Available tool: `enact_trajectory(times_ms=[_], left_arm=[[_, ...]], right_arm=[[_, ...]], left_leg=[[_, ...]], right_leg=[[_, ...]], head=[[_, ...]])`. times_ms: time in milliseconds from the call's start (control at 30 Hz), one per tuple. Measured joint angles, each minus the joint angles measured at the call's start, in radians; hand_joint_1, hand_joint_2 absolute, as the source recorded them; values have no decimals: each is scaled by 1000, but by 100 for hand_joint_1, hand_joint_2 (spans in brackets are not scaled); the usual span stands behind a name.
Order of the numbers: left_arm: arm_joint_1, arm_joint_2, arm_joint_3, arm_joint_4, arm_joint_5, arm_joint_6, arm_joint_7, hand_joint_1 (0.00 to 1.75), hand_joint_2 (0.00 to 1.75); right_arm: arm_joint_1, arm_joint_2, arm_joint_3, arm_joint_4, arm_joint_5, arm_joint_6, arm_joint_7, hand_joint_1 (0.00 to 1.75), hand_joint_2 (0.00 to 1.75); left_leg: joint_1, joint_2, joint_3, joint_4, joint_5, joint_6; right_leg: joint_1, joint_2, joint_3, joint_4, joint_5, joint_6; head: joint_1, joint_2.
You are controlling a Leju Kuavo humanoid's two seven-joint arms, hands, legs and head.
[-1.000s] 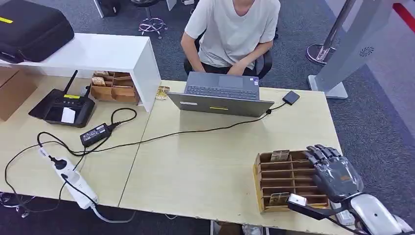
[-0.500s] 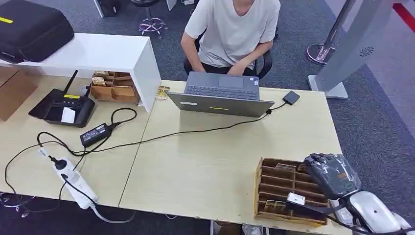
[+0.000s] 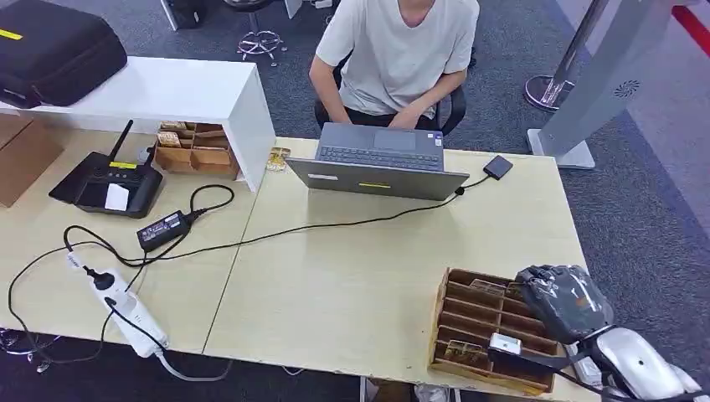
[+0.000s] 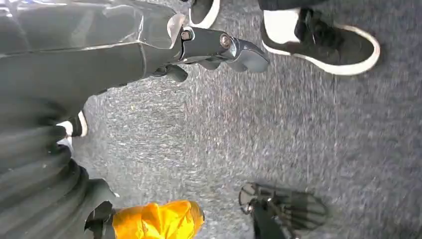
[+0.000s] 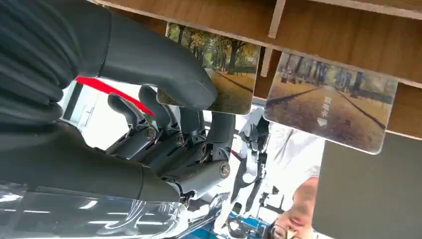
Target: Pass the card to the sensor for recognition and then transmit it.
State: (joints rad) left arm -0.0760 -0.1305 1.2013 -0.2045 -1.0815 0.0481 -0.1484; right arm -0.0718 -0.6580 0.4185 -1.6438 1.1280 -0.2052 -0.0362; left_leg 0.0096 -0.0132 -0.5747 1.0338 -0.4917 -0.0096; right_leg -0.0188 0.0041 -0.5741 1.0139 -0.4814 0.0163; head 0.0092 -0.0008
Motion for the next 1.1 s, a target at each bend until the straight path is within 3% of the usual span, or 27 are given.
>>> enact_trajectory(times_ms=[167,267,467,667,867,1100], left_arm=[[0,-1,0,0,4,12,6,0,175],[-1,-1,0,0,-7,11,10,0,175],[-4,0,0,0,-35,-4,11,0,175],[-10,0,-5,0,-62,-22,13,0,175],[-19,0,-29,0,-100,-36,29,0,175],[-46,-3,-74,0,-160,-58,60,0,175]], right_arm=[[-2,0,0,-3,-18,-19,-25,157,175],[-42,5,0,3,-32,-78,-60,157,175],[-209,30,3,31,-47,-146,-108,157,175],[-440,84,25,102,-46,-146,-130,157,175],[-655,197,105,233,-12,-131,-122,157,175],[-891,411,239,525,86,-156,-47,157,175]], left_leg=[[0,0,-1,0,0,0],[0,2,0,0,0,0],[0,2,0,0,2,-1],[0,1,0,0,3,0],[0,2,0,0,4,-1],[1,1,0,0,6,-3]], right_leg=[[0,0,0,0,0,0],[0,2,0,0,0,0],[0,2,0,1,2,0],[0,1,0,1,2,0],[0,3,-1,3,3,0],[0,2,-2,5,3,0]], head=[[0,0],[0,0],[0,0],[0,0],[0,0],[0,0]])
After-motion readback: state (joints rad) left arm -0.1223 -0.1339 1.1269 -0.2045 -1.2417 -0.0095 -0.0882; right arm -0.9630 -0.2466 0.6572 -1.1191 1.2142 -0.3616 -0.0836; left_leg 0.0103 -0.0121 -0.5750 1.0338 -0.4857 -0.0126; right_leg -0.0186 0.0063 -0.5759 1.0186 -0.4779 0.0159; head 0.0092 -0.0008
